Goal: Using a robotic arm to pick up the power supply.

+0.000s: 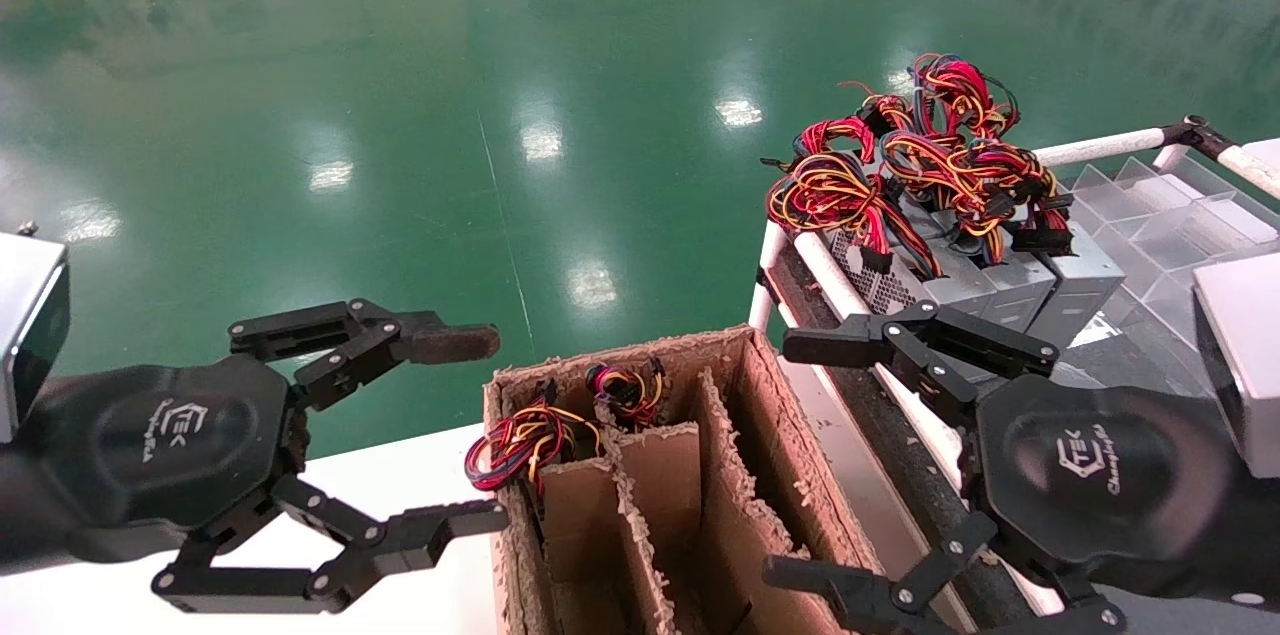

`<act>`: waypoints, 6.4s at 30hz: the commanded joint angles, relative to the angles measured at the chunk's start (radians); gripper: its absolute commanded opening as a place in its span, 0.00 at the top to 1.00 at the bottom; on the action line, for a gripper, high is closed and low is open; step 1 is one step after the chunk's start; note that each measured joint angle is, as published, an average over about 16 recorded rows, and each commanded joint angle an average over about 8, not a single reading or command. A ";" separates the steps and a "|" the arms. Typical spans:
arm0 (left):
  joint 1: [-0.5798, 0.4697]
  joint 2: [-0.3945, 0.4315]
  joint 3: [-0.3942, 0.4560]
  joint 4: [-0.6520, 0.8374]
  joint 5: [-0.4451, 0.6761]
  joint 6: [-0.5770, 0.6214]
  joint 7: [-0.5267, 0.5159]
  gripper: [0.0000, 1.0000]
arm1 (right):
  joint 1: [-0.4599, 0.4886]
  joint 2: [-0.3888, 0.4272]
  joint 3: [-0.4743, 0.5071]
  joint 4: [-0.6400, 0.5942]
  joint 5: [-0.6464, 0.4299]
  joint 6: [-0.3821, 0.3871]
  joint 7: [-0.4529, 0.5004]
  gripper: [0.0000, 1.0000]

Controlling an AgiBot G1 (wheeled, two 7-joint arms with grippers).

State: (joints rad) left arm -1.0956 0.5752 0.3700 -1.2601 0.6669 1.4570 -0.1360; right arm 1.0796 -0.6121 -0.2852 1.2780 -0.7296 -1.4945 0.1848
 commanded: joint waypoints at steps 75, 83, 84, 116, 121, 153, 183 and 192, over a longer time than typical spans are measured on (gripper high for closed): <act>0.000 0.000 0.000 0.000 0.000 0.000 0.000 0.00 | 0.125 -0.106 -0.090 -0.218 -0.143 0.002 0.008 0.00; 0.000 0.000 0.000 0.000 0.000 0.000 0.000 0.00 | 0.167 -0.127 -0.115 -0.245 -0.197 -0.002 0.006 0.00; 0.000 0.000 0.000 0.000 0.000 0.000 0.000 0.00 | 0.167 -0.132 -0.119 -0.246 -0.207 0.006 0.004 0.00; 0.000 0.000 0.000 0.001 0.000 0.000 0.000 0.00 | 0.464 -0.586 -0.308 -0.965 -0.528 0.099 -0.370 0.96; 0.000 0.000 0.000 0.001 0.000 0.000 0.000 0.00 | 0.493 -0.619 -0.307 -1.051 -0.531 0.117 -0.441 1.00; 0.000 0.000 0.000 0.001 0.000 0.000 0.000 0.00 | 0.535 -0.707 -0.313 -1.248 -0.544 0.169 -0.610 1.00; 0.000 0.000 0.001 0.001 0.000 0.000 0.001 0.00 | 0.596 -0.566 -0.228 -1.226 -0.419 -0.056 -0.663 1.00; 0.000 0.000 0.001 0.001 -0.001 0.000 0.001 0.00 | 0.632 -0.471 -0.199 -1.140 -0.366 -0.089 -0.624 1.00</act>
State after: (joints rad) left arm -1.0958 0.5748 0.3706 -1.2596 0.6664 1.4566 -0.1354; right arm 1.7046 -1.0783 -0.4866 0.1565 -1.0950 -1.5798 -0.4315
